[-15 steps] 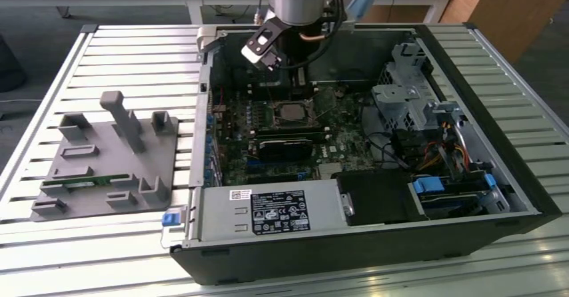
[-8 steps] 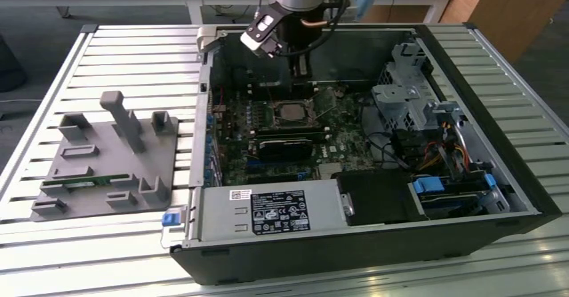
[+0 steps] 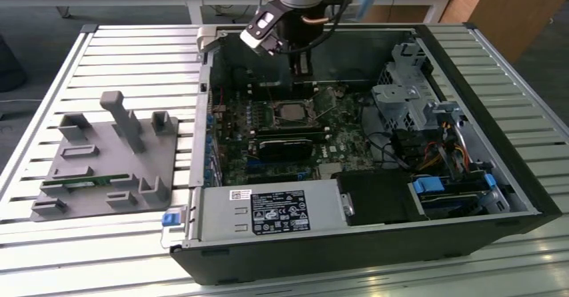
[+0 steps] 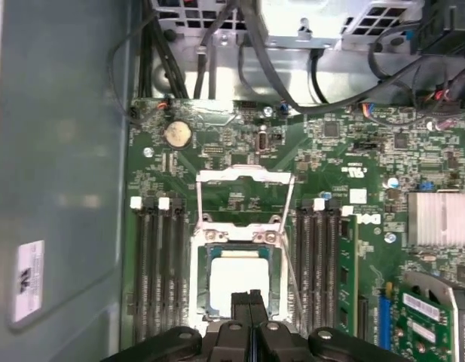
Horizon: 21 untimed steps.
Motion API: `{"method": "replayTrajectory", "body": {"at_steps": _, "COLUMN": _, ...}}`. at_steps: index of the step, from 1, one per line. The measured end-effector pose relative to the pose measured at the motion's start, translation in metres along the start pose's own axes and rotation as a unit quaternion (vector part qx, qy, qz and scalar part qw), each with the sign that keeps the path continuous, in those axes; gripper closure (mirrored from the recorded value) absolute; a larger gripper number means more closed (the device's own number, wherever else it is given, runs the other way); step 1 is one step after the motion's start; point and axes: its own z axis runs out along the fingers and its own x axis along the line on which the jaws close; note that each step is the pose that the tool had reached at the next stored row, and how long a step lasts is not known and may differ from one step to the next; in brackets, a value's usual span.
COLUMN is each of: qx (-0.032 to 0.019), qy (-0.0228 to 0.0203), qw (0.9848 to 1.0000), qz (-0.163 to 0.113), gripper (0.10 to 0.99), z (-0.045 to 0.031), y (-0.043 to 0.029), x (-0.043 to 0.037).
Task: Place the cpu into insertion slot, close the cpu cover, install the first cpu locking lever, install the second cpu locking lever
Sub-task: 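Close the cpu cover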
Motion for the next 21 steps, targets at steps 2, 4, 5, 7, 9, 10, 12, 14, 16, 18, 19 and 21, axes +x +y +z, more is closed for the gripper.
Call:
{"method": "replayTrajectory", "body": {"at_steps": 2, "qx": -0.0001, "qy": 0.0002, "qw": 1.0000, "qz": 0.000, "gripper": 0.980, "z": 0.0005, "y": 0.0000, "x": -0.0061}}
{"method": "replayTrajectory", "body": {"at_steps": 4, "qx": 0.0005, "qy": 0.0001, "qw": 1.0000, "qz": 0.000, "gripper": 0.980, "z": 0.0010, "y": 0.0022, "x": -0.0088}}
{"method": "replayTrajectory", "body": {"at_steps": 5, "qx": 0.0013, "qy": 0.0003, "qw": 1.0000, "qz": 0.000, "gripper": 0.980, "z": 0.0015, "y": 0.0050, "x": -0.0090}}
{"method": "replayTrajectory", "body": {"at_steps": 7, "qx": 0.0033, "qy": 0.0001, "qw": 1.0000, "qz": 0.000, "gripper": 0.980, "z": 0.0021, "y": 0.0126, "x": -0.0090}}
{"method": "replayTrajectory", "body": {"at_steps": 9, "qx": 0.0040, "qy": 0.0002, "qw": 1.0000, "qz": 0.000, "gripper": 0.980, "z": 0.0030, "y": 0.0211, "x": -0.0090}}
{"method": "replayTrajectory", "body": {"at_steps": 10, "qx": 0.0041, "qy": 0.0002, "qw": 1.0000, "qz": 0.000, "gripper": 0.980, "z": 0.0034, "y": 0.0243, "x": -0.0090}}
{"method": "replayTrajectory", "body": {"at_steps": 12, "qx": 0.0042, "qy": 0.0002, "qw": 1.0000, "qz": 0.000, "gripper": 0.980, "z": 0.0038, "y": 0.0311, "x": -0.0090}}
{"method": "replayTrajectory", "body": {"at_steps": 14, "qx": 0.0042, "qy": 0.0002, "qw": 1.0000, "qz": 0.000, "gripper": 0.980, "z": 0.0044, "y": 0.0376, "x": -0.0087}}
{"method": "replayTrajectory", "body": {"at_steps": 16, "qx": 0.0042, "qy": 0.0001, "qw": 1.0000, "qz": 0.000, "gripper": 0.980, "z": 0.0050, "y": 0.0431, "x": -0.0079}}
{"method": "replayTrajectory", "body": {"at_steps": 18, "qx": 0.0045, "qy": 0.0002, "qw": 1.0000, "qz": 0.000, "gripper": 0.980, "z": 0.0059, "y": 0.0499, "x": -0.0069}}
{"method": "replayTrajectory", "body": {"at_steps": 19, "qx": 0.0046, "qy": 0.0002, "qw": 1.0000, "qz": 0.000, "gripper": 0.980, "z": 0.0064, "y": 0.0526, "x": -0.0066}}
{"method": "replayTrajectory", "body": {"at_steps": 21, "qx": 0.0049, "qy": 0.0001, "qw": 1.0000, "qz": 0.000, "gripper": 0.980, "z": 0.0071, "y": 0.0572, "x": -0.0057}}
